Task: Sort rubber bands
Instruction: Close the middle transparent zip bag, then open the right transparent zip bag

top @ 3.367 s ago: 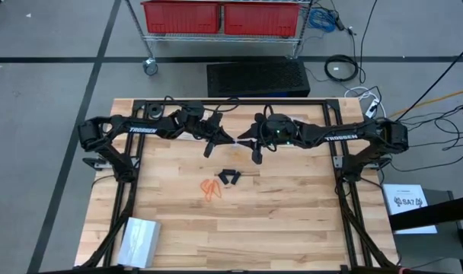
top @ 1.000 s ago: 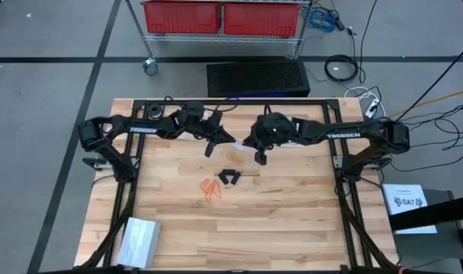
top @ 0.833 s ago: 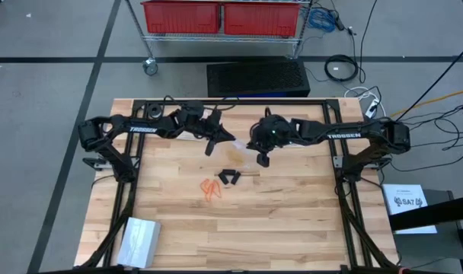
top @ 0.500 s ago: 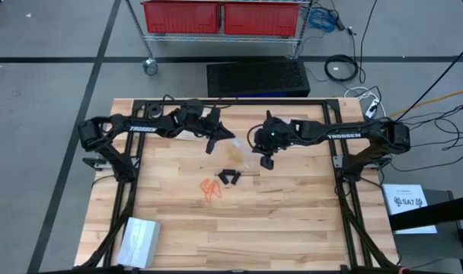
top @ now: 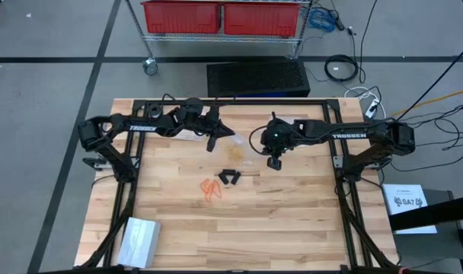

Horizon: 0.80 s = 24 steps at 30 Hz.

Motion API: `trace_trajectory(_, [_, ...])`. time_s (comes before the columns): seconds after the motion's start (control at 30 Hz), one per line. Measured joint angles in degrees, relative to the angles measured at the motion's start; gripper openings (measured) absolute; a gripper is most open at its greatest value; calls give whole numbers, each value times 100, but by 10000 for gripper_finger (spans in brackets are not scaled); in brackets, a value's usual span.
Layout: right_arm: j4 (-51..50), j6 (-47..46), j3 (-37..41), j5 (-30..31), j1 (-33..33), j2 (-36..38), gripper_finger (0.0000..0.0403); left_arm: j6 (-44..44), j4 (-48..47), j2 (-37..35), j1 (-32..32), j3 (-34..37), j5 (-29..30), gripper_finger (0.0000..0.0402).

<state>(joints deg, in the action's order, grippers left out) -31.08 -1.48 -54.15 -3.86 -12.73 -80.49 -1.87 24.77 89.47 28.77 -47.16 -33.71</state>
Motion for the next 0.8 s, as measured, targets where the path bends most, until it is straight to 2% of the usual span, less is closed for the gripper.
trace_trajectory(0.2, [-129, -28, -2, 504, -7, 9, 9, -60, -143, 0, 4, 0, 207, 0])
trace_trajectory(0.33, [-81, -131, -2, 1108, -25, 22, 25, -421, -524, 1, 5, -4, 1061, 0])
trace_trajectory(0.5, [-193, -134, 26, 1149, -163, 28, 58, -463, -648, 139, 207, -8, 2264, 0])
trace_trajectory(0.6, [-202, -162, 11, 1295, -250, 48, 72, -450, -602, 265, 418, -4, 2775, 0])
trace_trajectory(0.8, [-142, -189, 13, 1568, -271, 42, 89, -146, -600, 544, 940, -4, 2921, 4])
